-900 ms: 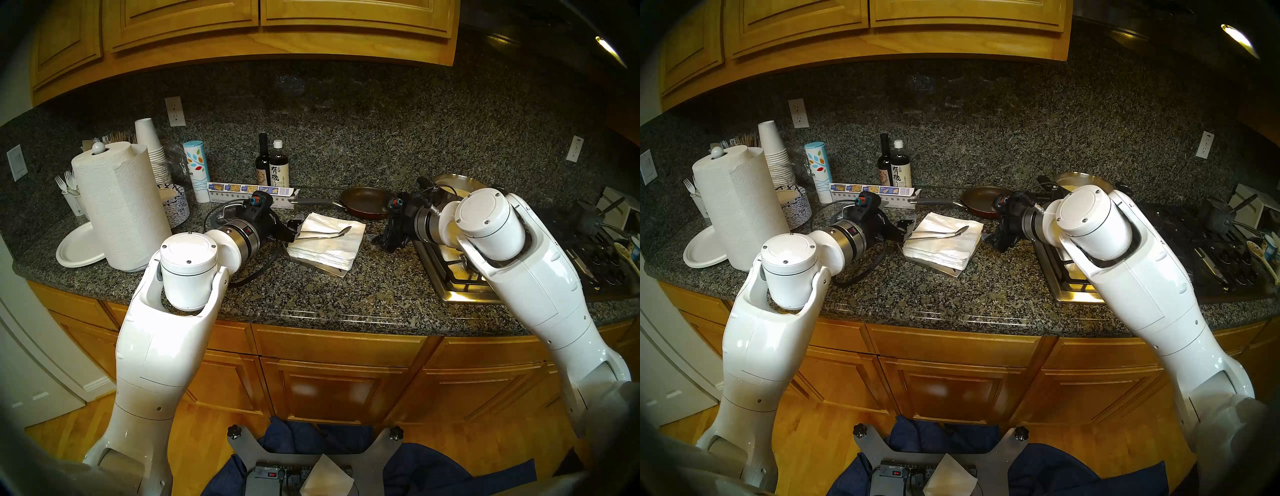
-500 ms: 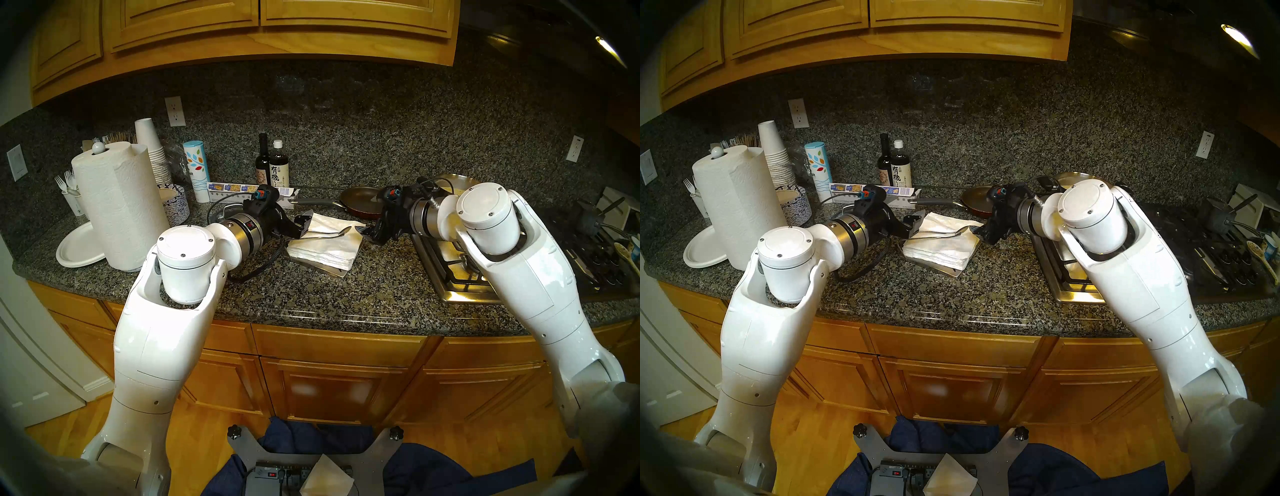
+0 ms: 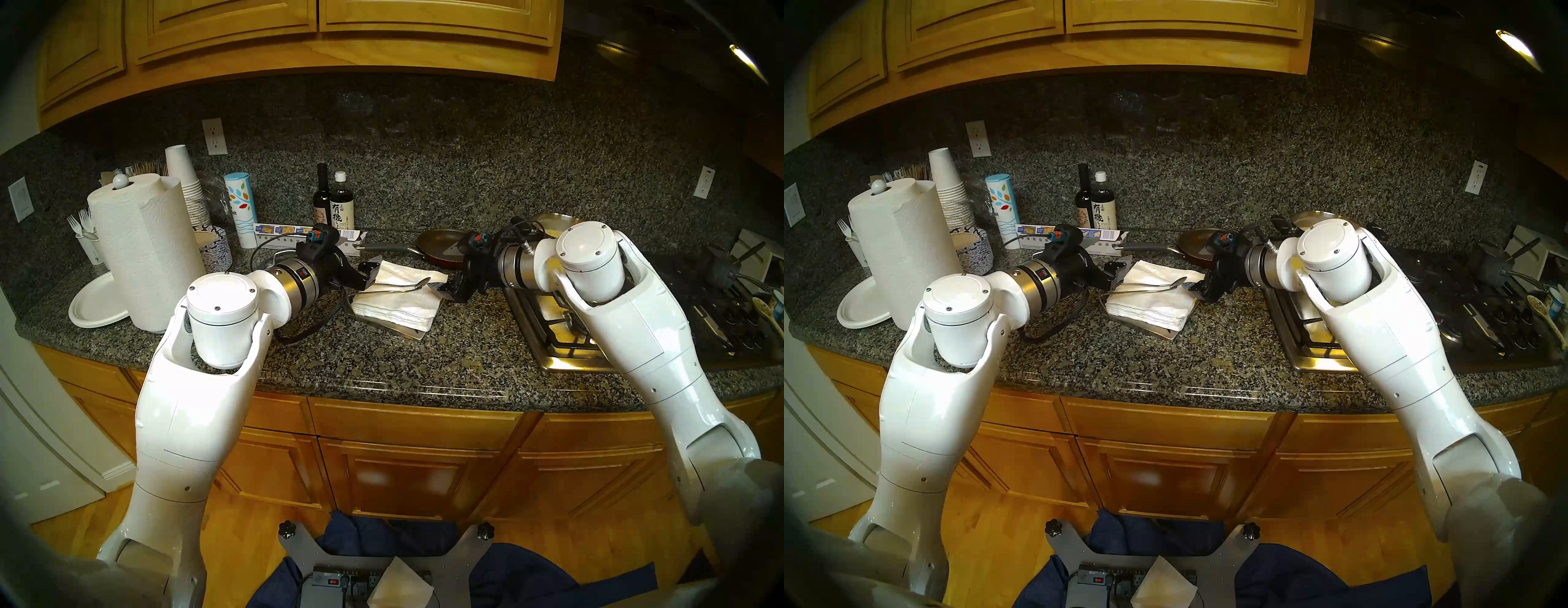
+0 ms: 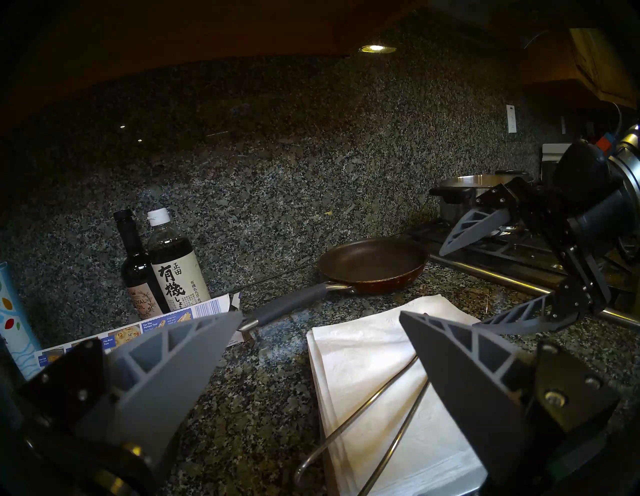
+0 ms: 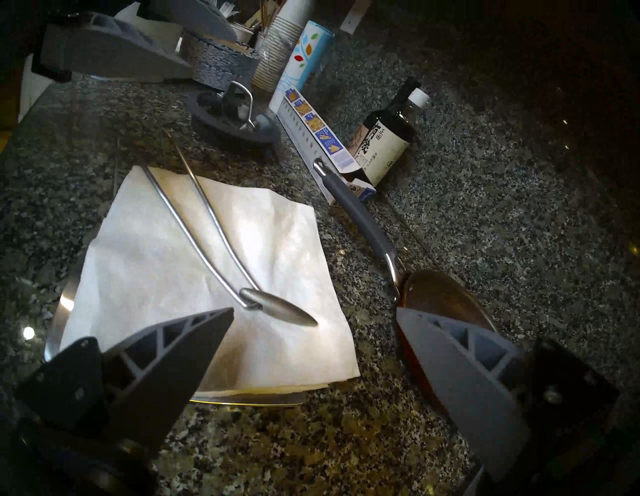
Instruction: Take napkin out of napkin holder
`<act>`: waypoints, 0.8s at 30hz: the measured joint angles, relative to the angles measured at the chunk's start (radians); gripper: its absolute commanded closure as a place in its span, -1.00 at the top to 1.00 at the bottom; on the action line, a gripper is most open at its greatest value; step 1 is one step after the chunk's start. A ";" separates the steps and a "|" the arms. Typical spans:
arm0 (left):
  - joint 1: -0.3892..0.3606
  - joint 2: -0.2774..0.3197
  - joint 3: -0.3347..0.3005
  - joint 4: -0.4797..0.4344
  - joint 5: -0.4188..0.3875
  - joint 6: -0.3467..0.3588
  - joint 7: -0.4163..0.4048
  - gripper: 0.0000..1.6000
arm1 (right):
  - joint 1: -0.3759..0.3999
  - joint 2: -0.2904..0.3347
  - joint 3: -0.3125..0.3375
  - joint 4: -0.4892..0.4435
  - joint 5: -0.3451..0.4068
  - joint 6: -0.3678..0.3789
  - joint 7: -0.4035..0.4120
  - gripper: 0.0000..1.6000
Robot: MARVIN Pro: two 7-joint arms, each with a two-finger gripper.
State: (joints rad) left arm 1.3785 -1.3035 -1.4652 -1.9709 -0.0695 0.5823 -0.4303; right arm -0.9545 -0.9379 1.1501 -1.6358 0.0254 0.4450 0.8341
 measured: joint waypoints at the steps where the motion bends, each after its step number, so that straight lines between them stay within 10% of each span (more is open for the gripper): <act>1: 0.000 0.000 0.000 0.000 0.000 0.000 -0.001 1.00 | 0.007 0.000 -0.002 0.002 0.000 -0.004 0.012 0.69; 5: -0.001 -0.002 -0.001 0.001 0.000 0.000 -0.002 1.00 | 0.034 0.000 -0.019 0.011 -0.004 -0.009 0.052 0.24; 24: -0.002 -0.006 -0.003 0.002 0.000 0.000 0.003 1.00 | 0.131 -0.028 -0.081 0.146 -0.066 -0.036 0.160 0.23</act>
State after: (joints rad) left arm 1.3765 -1.3095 -1.4679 -1.9691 -0.0694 0.5819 -0.4273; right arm -0.8233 -0.9660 1.0695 -1.4901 -0.0411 0.4094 0.9938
